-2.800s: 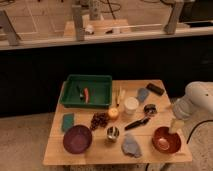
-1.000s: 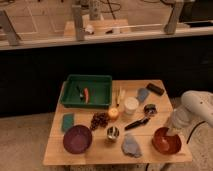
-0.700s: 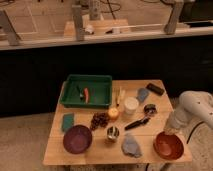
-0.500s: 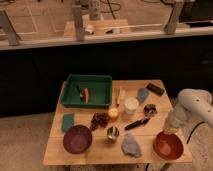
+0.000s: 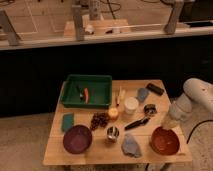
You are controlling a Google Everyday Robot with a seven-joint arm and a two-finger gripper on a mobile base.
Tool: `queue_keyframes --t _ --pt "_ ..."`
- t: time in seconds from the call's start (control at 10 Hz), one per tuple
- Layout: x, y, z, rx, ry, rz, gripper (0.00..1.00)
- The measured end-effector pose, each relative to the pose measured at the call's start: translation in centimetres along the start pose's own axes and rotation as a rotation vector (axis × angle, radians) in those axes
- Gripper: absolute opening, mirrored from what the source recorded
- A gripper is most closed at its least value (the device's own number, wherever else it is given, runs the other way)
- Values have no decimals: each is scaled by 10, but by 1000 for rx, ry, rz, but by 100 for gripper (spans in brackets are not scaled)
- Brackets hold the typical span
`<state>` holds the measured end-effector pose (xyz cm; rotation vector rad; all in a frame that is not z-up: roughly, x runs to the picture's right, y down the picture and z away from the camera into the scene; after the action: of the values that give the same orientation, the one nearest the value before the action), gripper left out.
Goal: Stack bowls into tray
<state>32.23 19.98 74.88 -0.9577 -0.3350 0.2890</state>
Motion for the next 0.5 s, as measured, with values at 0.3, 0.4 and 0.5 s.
queue_keyframes --t 0.3,0.4,0.5 --pt "-3 -6 -4 -84 -48 173 0" --pt "-11 -6 -6 -78 -54 187 0" --pt "-17 -3 -9 -57 -54 172 0"
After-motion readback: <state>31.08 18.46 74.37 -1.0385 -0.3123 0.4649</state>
